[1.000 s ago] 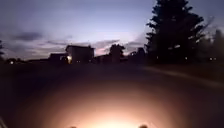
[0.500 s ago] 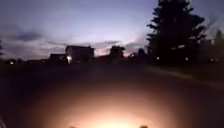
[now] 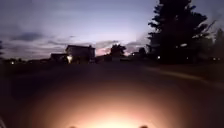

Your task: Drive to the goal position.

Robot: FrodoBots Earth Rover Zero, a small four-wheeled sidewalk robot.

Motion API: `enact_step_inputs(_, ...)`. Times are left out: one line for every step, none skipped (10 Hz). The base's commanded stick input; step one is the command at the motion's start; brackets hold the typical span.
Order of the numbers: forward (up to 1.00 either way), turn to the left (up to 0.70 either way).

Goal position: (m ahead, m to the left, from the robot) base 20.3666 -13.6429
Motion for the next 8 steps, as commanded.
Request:
enact_step_inputs(0.7,0.0)
enact_step_inputs(0.7,0.0)
enact_step_inputs(0.7,0.0)
enact_step_inputs(0.7,0.0)
enact_step_inputs(0.7,0.0)
enact_step_inputs(0.7,0.0)
enact_step_inputs(0.7,0.0)
enact_step_inputs(0.7,0.0)
